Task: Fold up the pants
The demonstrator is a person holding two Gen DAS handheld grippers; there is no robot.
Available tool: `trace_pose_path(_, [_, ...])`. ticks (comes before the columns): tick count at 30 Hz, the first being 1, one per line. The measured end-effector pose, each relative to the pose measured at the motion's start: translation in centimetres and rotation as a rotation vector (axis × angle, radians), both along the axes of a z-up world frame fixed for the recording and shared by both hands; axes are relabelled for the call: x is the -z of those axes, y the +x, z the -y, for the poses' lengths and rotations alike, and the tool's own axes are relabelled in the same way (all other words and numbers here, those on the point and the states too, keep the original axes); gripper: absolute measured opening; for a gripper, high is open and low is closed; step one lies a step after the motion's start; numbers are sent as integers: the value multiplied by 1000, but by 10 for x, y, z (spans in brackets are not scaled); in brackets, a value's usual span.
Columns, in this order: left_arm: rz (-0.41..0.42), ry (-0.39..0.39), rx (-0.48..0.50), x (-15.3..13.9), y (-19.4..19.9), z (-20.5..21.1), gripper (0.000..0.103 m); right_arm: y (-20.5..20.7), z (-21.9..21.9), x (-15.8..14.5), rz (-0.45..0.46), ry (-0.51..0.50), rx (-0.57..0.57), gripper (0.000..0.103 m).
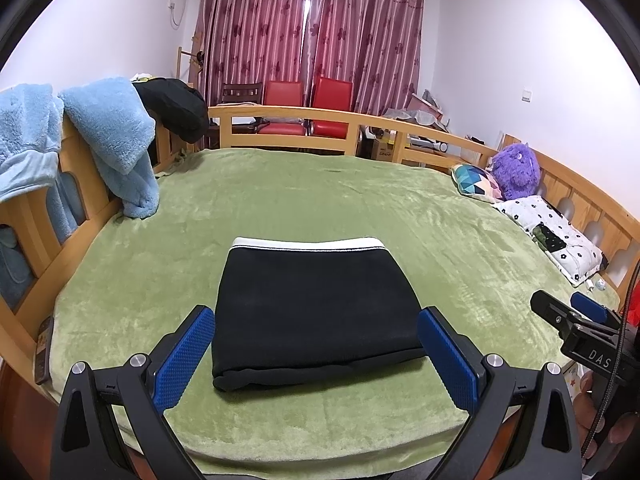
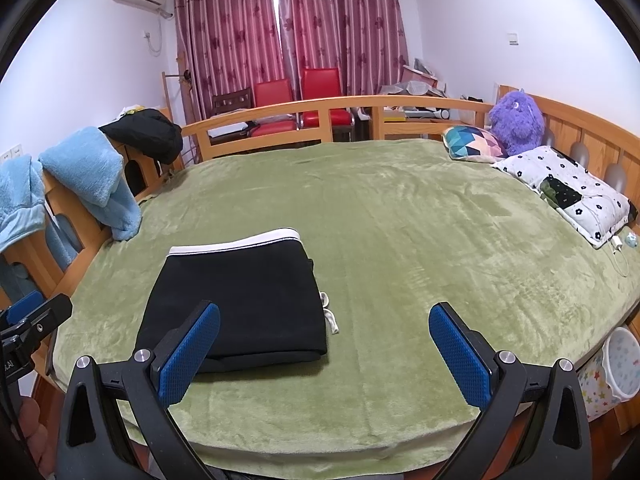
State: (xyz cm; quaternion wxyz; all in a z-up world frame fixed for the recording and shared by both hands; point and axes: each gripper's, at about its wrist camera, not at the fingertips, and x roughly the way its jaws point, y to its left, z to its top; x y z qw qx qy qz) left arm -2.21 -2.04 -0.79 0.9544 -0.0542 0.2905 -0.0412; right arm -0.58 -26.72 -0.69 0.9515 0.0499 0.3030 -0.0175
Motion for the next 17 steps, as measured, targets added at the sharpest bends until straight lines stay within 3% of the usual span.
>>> trace_pose_path(17, [-14, 0, -14, 1, 3, -1, 102, 6, -1, 4, -5, 1, -9, 103])
